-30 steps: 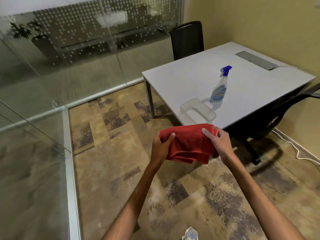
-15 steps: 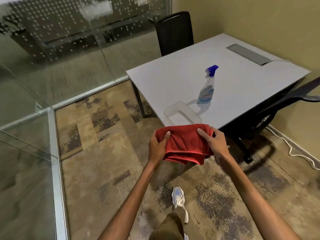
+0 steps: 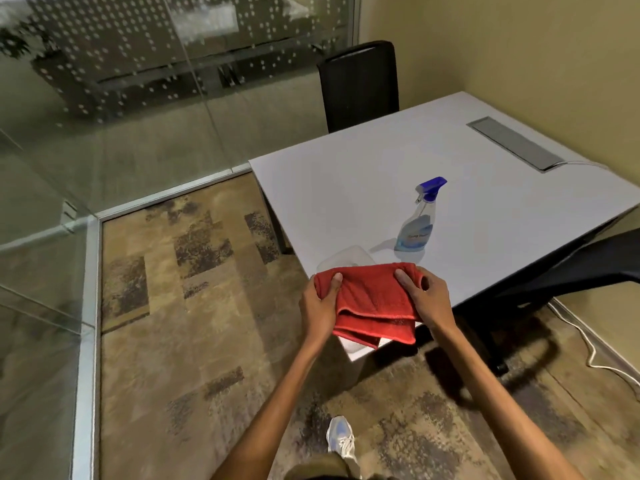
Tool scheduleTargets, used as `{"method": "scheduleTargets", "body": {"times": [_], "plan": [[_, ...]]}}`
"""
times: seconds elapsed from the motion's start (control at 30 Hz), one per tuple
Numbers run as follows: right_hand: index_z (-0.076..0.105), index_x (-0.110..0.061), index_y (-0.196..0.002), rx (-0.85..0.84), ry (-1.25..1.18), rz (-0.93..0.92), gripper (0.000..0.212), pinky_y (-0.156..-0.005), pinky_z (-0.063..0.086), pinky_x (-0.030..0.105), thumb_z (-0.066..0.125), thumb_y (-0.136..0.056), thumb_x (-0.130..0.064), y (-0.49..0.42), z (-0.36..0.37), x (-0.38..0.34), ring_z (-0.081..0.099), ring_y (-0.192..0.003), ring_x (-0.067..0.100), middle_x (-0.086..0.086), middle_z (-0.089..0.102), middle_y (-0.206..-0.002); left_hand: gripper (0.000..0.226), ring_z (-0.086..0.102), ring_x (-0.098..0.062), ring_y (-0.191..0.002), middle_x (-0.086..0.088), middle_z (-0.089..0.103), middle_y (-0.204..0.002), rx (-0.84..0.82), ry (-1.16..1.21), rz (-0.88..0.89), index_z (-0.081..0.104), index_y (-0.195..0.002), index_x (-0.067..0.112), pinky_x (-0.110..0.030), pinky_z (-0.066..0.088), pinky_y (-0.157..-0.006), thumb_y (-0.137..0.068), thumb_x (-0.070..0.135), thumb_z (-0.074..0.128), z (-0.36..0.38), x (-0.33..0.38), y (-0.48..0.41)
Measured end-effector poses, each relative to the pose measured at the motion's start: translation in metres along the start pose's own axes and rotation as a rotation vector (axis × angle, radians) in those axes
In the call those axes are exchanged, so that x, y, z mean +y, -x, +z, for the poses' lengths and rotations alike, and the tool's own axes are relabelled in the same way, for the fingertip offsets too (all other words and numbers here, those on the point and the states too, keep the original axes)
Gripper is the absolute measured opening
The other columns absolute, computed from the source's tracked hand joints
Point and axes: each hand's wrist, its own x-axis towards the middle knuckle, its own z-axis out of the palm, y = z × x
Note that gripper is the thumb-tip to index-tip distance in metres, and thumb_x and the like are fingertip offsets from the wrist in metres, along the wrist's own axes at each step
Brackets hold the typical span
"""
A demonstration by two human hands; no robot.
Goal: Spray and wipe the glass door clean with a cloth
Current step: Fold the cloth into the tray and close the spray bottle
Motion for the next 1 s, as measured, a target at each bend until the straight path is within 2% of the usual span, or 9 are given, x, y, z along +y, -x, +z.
{"method": "scheduleTargets", "body": {"times": [0.13, 0.27, 0.37, 0.43, 0.63, 0.73, 0.8, 0.9, 1.0], "plan": [[0.068, -0.021, -0.109, -0.007, 0.053, 0.061, 0.031, -0.081, 0.051, 0.033, 0.066, -0.091, -0.046, -0.028, 0.003, 0.0, 0.067, -0.095, 0.02, 0.003, 0.071, -0.107, 0.035, 0.067, -0.009, -0.084, 0.003, 0.07, -0.096, 0.03, -0.036, -0.014, 0.065, -0.114, 0.008, -0.009, 0.052, -0.068, -0.09, 0.034, 0.069, 0.014, -0.003, -0.016], [0.061, -0.019, -0.119, -0.135, 0.115, 0.123, 0.048, -0.08, 0.049, 0.03, 0.077, -0.082, -0.045, -0.056, 0.0, 0.003, 0.065, -0.099, 0.017, -0.001, 0.068, -0.112, 0.052, 0.068, -0.02, -0.101, -0.005, 0.07, -0.112, 0.018, -0.045, -0.126, 0.062, -0.123, 0.009, -0.037, 0.056, -0.093, -0.08, 0.029, 0.081, 0.026, -0.014, -0.033], [0.053, -0.024, -0.128, -0.271, 0.182, 0.128, 0.071, -0.089, 0.053, 0.034, 0.086, -0.068, -0.047, -0.078, -0.004, 0.01, 0.065, -0.104, 0.015, -0.005, 0.066, -0.116, 0.063, 0.066, -0.024, -0.107, -0.007, 0.067, -0.118, -0.017, -0.033, -0.213, 0.055, -0.128, 0.008, -0.036, 0.055, -0.094, -0.073, 0.01, 0.085, 0.037, -0.014, -0.04], [0.051, -0.024, -0.129, -0.341, 0.23, 0.091, 0.08, -0.094, 0.051, 0.037, 0.087, -0.06, -0.042, -0.09, -0.007, 0.011, 0.063, -0.107, 0.017, -0.004, 0.065, -0.119, 0.062, 0.063, -0.023, -0.105, -0.003, 0.062, -0.114, -0.043, -0.053, -0.224, 0.05, -0.125, 0.012, -0.028, 0.055, -0.085, -0.073, 0.0, 0.081, 0.045, -0.011, -0.041], [0.065, -0.025, -0.117, -0.428, 0.318, -0.09, 0.052, -0.093, 0.051, 0.037, 0.075, -0.071, -0.003, -0.128, -0.026, 0.002, 0.064, -0.1, 0.018, -0.005, 0.071, -0.104, 0.054, 0.062, -0.021, -0.097, -0.002, 0.064, -0.1, -0.024, -0.125, -0.134, 0.055, -0.106, 0.019, -0.015, 0.05, -0.073, -0.058, -0.002, 0.07, 0.07, -0.008, -0.041], [0.074, -0.032, -0.092, -0.443, 0.283, -0.126, 0.026, -0.068, 0.052, 0.024, 0.066, -0.075, -0.013, -0.144, -0.037, -0.005, 0.064, -0.074, 0.008, -0.003, 0.073, -0.076, 0.056, 0.063, -0.02, -0.098, -0.002, 0.065, -0.102, 0.018, -0.12, -0.128, 0.056, -0.105, 0.024, -0.013, 0.05, -0.071, -0.056, 0.0, 0.065, 0.08, -0.013, -0.043], [0.075, -0.041, -0.084, -0.465, 0.278, -0.162, 0.026, -0.056, 0.046, 0.016, 0.064, -0.082, -0.018, -0.152, -0.041, -0.004, 0.059, -0.058, -0.003, -0.012, 0.071, -0.066, 0.054, 0.063, -0.017, -0.097, 0.0, 0.064, -0.103, 0.06, -0.103, -0.138, 0.055, -0.11, 0.021, -0.012, 0.049, -0.07, -0.067, -0.008, 0.071, 0.088, -0.015, -0.043], [0.078, -0.039, -0.092, -0.482, 0.294, -0.18, 0.027, -0.059, 0.049, 0.019, 0.061, -0.079, -0.022, -0.163, -0.045, 0.003, 0.062, -0.06, -0.001, -0.017, 0.072, -0.068, 0.047, 0.064, -0.009, -0.092, 0.003, 0.066, -0.1, 0.16, -0.094, -0.141, 0.056, -0.107, 0.021, -0.012, 0.052, -0.07, -0.076, -0.01, 0.074, 0.099, -0.02, -0.044], [0.077, -0.037, -0.087, -0.49, 0.293, -0.156, 0.029, -0.064, 0.052, 0.027, 0.063, -0.065, -0.024, -0.175, -0.044, 0.012, 0.065, -0.064, 0.006, -0.013, 0.074, -0.07, 0.044, 0.068, -0.022, -0.09, -0.002, 0.069, -0.096, 0.282, -0.1, -0.156, 0.06, -0.098, 0.025, -0.029, 0.057, -0.078, -0.073, -0.005, 0.08, 0.105, -0.028, -0.044]]}}
